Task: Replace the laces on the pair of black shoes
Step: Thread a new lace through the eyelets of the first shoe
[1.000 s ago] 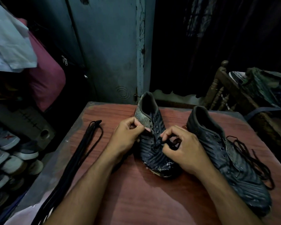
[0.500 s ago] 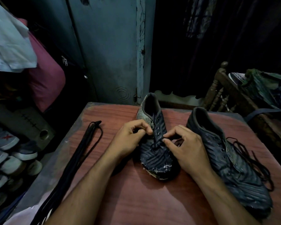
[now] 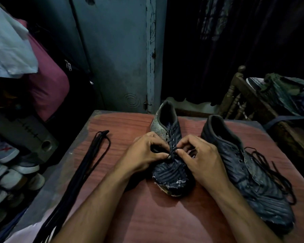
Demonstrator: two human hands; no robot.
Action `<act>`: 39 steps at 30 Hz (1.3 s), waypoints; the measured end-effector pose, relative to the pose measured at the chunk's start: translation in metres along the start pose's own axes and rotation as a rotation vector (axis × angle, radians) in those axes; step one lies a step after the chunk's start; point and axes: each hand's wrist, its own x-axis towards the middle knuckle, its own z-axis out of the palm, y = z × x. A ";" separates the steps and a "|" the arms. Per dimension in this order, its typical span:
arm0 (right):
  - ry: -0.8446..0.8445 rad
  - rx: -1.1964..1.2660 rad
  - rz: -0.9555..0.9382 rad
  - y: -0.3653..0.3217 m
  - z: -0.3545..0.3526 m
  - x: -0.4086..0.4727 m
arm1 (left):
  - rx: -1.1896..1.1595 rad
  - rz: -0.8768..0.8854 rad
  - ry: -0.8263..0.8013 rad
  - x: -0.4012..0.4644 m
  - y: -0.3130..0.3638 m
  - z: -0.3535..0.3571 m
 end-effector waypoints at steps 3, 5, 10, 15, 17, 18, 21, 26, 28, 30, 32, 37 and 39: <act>-0.024 -0.042 -0.009 0.001 0.000 -0.002 | 0.175 0.054 -0.016 0.001 0.004 0.002; -0.038 -0.066 -0.007 0.003 -0.001 -0.003 | 0.255 0.073 -0.002 0.001 0.006 0.003; -0.048 -0.071 -0.013 0.004 -0.003 -0.003 | 0.322 0.083 0.016 0.000 0.007 0.007; -0.041 -0.096 -0.020 0.003 -0.006 -0.003 | 0.303 0.084 0.023 -0.002 0.009 0.014; -0.085 -0.138 -0.030 0.002 -0.006 -0.002 | 0.178 0.033 0.053 -0.002 0.009 0.012; -0.108 -0.150 -0.034 0.002 -0.007 -0.002 | 0.119 -0.006 0.065 -0.002 0.008 0.011; -0.138 -0.140 -0.013 0.002 -0.009 0.000 | 0.028 -0.078 0.105 -0.002 0.009 0.012; -0.144 -0.129 0.017 0.004 -0.010 0.001 | -0.051 -0.190 0.193 0.000 0.010 0.017; -0.149 -0.120 0.008 0.005 -0.011 0.002 | -0.060 -0.212 0.234 0.000 0.010 0.018; -0.160 -0.109 -0.005 0.005 -0.010 0.002 | -0.109 -0.223 0.274 0.000 0.010 0.018; -0.162 -0.096 -0.021 0.005 -0.010 0.002 | -0.133 -0.207 0.235 0.000 0.008 0.019; -0.165 -0.067 -0.033 0.008 -0.007 0.002 | -0.134 -0.200 0.150 0.001 0.014 0.018; -0.175 -0.076 -0.029 0.011 -0.006 0.001 | -0.177 -0.214 0.214 0.002 0.016 0.016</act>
